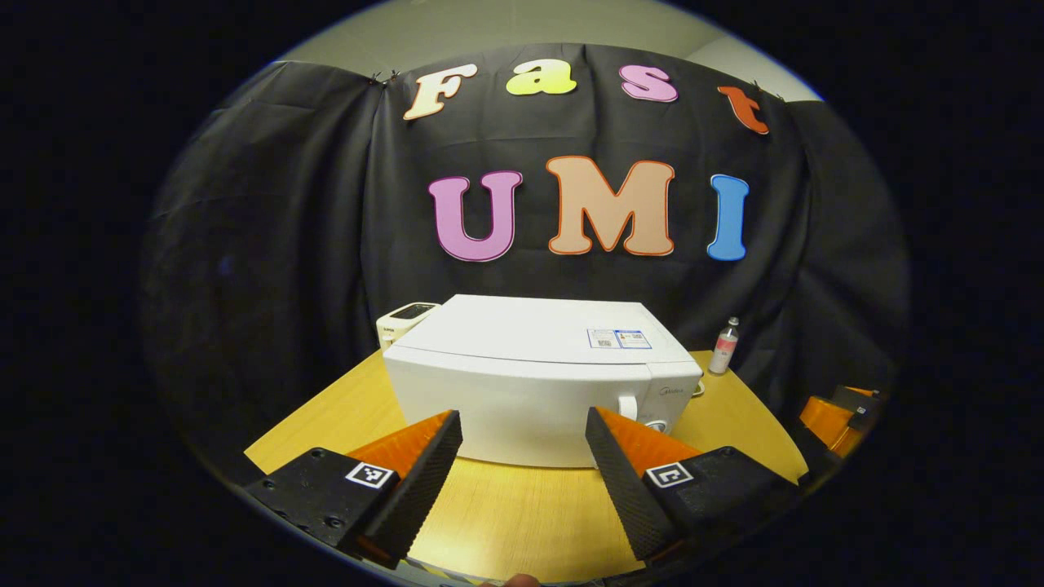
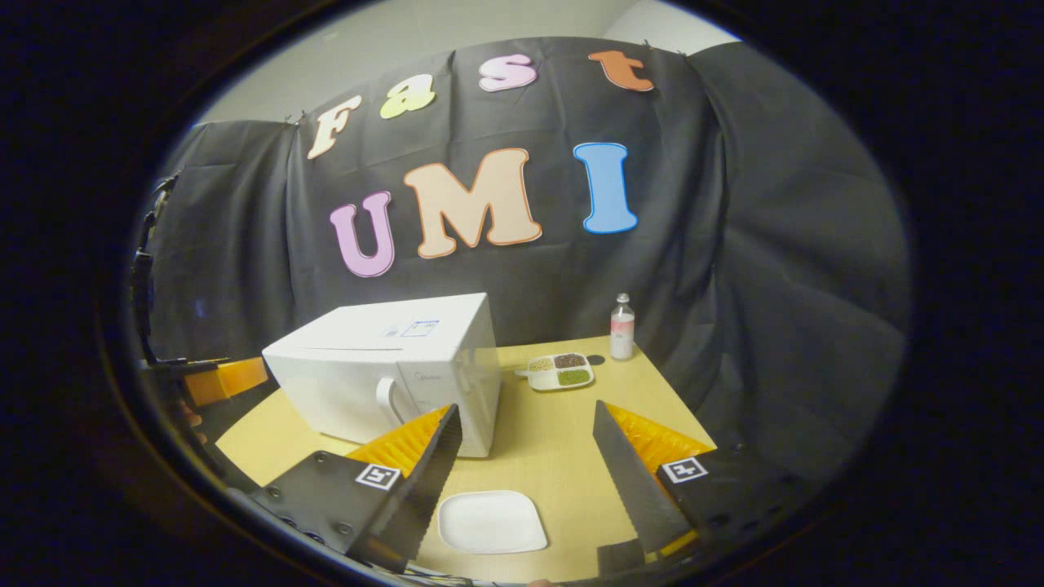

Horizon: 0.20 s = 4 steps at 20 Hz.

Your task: Open the microwave oven with the left hand, put the food in, and close the microwave oven.

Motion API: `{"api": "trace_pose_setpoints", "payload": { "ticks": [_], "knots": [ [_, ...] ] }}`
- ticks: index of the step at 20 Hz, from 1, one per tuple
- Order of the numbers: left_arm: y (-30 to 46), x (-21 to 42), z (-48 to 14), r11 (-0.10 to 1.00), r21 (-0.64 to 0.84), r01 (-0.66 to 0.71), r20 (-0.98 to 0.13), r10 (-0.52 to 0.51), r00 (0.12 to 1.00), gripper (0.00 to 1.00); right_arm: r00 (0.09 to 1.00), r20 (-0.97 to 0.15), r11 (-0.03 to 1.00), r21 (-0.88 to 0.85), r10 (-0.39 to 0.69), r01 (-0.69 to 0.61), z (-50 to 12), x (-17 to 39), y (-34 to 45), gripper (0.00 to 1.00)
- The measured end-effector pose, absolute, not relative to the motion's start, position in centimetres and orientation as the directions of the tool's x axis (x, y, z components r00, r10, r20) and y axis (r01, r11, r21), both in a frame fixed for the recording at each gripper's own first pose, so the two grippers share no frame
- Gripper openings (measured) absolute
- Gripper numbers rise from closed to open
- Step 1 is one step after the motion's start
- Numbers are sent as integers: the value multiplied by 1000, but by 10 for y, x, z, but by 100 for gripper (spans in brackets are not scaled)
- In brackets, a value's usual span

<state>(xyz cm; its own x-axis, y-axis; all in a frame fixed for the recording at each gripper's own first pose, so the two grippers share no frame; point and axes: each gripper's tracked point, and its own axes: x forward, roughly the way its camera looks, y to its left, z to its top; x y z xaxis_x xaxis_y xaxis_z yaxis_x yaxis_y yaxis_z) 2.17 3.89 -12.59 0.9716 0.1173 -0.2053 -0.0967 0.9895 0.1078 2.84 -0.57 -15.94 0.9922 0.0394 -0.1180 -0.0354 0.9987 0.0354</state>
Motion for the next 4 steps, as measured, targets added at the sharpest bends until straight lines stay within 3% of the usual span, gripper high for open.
{"api": "trace_pose_setpoints", "payload": {
  "ticks": [4],
  "knots": [
    [30, 22, -129, 991, 108, -83, -217, 105, 970, 97, 993, -117, 998, 49, 31, -26, -160, 26, -14, 92]
  ]
}}
